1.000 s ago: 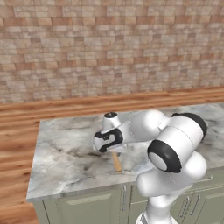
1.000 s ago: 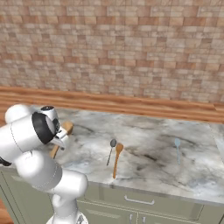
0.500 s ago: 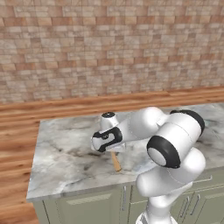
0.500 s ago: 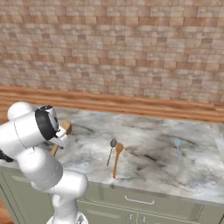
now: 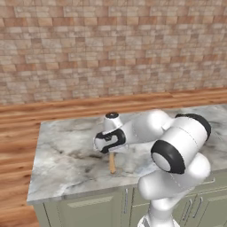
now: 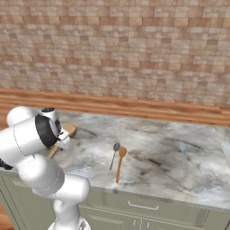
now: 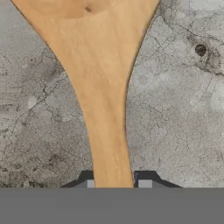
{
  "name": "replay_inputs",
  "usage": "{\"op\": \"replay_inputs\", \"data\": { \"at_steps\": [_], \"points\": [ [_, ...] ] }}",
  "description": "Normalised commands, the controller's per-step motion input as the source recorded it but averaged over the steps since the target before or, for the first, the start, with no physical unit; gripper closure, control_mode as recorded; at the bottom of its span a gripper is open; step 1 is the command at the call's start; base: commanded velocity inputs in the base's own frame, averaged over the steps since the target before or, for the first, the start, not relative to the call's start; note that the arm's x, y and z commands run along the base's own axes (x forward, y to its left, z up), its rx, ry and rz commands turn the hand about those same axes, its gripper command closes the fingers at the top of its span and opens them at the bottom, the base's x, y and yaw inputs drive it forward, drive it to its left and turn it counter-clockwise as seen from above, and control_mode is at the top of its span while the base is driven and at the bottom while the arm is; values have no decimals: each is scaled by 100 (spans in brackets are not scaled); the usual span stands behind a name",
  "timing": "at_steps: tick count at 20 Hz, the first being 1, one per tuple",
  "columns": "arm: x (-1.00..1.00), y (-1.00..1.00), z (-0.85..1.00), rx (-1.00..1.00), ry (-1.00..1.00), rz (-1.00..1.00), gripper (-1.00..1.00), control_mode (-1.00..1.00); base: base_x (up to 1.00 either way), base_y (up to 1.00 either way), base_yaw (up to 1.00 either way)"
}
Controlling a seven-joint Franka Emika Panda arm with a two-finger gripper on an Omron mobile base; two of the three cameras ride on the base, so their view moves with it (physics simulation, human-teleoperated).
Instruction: Organize the utensils by type. Pick up the wooden spoons from the counter and place them in the open cabinet. Then pick up the metallic utensils from the counter and place them in the open drawer.
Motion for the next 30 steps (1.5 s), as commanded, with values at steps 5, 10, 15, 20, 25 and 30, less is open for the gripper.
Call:
{"op": "replay_inputs", "data": {
  "at_steps": [5,10,15,20,25,30],
  "points": [
    [-23,-16,58,18,-4,25,100,-100,0,0,0],
    [-25,-6,86,9,-2,35,100,-100,0,0,0],
    [-31,-6,90,1,-1,34,100,-100,0,0,0],
    [-22,0,73,0,0,23,100,-100,0,0,0],
    [-19,-4,47,-1,0,18,100,-100,0,0,0],
    [-17,-11,34,0,0,11,100,-100,0,0,0]
  ]
}}
